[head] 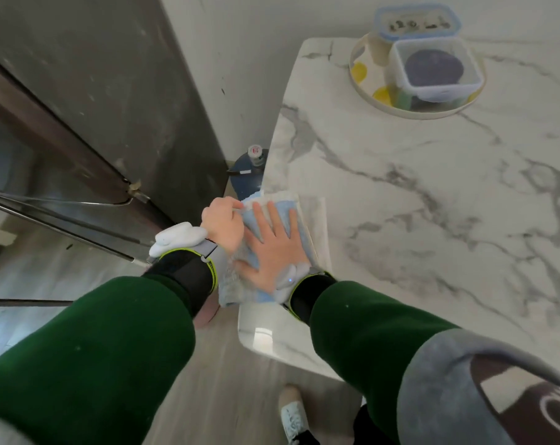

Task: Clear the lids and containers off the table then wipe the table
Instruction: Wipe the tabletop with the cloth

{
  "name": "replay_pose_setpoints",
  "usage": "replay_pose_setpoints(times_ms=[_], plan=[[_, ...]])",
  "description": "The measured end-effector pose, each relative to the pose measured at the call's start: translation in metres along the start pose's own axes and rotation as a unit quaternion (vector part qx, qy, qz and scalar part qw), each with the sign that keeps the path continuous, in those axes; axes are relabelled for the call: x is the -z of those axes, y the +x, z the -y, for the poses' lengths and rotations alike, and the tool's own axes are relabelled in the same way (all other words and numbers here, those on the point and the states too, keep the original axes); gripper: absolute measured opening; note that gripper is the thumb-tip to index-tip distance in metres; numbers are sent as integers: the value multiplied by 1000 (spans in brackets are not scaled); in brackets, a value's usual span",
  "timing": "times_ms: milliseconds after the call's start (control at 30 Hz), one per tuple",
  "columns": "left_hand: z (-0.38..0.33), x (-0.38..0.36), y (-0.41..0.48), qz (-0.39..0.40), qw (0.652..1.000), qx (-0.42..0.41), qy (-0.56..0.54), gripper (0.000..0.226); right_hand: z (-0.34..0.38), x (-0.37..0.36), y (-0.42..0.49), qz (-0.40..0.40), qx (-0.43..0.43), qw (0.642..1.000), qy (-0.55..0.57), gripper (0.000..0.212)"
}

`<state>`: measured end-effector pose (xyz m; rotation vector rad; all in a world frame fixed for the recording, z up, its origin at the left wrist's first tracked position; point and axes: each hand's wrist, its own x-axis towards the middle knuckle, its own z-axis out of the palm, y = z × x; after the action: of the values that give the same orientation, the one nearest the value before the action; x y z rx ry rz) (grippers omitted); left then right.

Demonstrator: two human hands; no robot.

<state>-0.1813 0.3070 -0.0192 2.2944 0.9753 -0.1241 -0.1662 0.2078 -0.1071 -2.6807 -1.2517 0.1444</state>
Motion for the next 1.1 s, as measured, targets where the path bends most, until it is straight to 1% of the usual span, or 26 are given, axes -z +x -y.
replay_pose_setpoints(times_ms=[67, 100, 133, 200, 300, 367, 400, 467, 500, 567, 633, 700, 800, 867, 933, 1000, 1067, 1100], plan=[[-1, -6, -3, 15, 1000, -20, -1, 38, -13, 1, -3, 13, 5, 1000, -3, 70], [-2, -10, -5, 20, 999, -32, -1, 39, -24, 4, -5, 12, -13, 1000, -3, 69], [-4, -14, -6, 25, 999, -45, -3, 40, -40, 7, -9, 11, -45, 999, -5, 69], [-10, -22, -9, 46, 996, -78, -1, 40, -80, 18, -22, 15, -136, 991, -8, 71], [-19, -36, -13, 68, 993, -92, 9, 42, -138, 33, -57, 15, -287, 958, 3, 72], [-24, -43, -18, 76, 993, -93, 9, 42, -144, 34, -75, 6, -355, 935, -7, 73], [-26, -44, -18, 71, 993, -92, 10, 41, -136, 30, -77, -2, -372, 928, -13, 73], [-30, -41, -18, 43, 996, -72, -3, 39, -109, 22, -75, -15, -361, 933, -10, 73], [-31, -39, -18, 25, 997, -67, -7, 39, -91, 17, -73, -14, -331, 943, -3, 73], [-30, -35, -21, -11, 997, -70, 14, 42, -49, 6, -72, -17, -239, 971, 3, 74], [-25, -33, -25, -32, 997, -67, 35, 43, -8, -5, -75, -18, -145, 989, 4, 73], [-18, -32, -32, -27, 996, -72, 44, 43, 12, -8, -79, -7, -85, 996, 22, 71], [-9, -32, -42, 3, 994, -94, 60, 41, -8, -4, -89, 1, -43, 999, 21, 68], [-7, -37, -51, -5, 995, -86, 56, 41, -44, 2, -100, 6, -73, 997, 19, 69], [-9, -44, -61, -25, 996, -61, 53, 44, -86, 13, -112, 14, -156, 988, 3, 72], [-9, -46, -69, -38, 997, -53, 48, 46, -117, 22, -122, 14, -245, 969, 2, 73], [-7, -44, -73, -25, 996, -74, 43, 44, -122, 25, -122, 8, -320, 947, 5, 73], [-4, -41, -76, -27, 996, -75, 44, 44, -111, 23, -120, 6, -337, 942, 3, 73]])
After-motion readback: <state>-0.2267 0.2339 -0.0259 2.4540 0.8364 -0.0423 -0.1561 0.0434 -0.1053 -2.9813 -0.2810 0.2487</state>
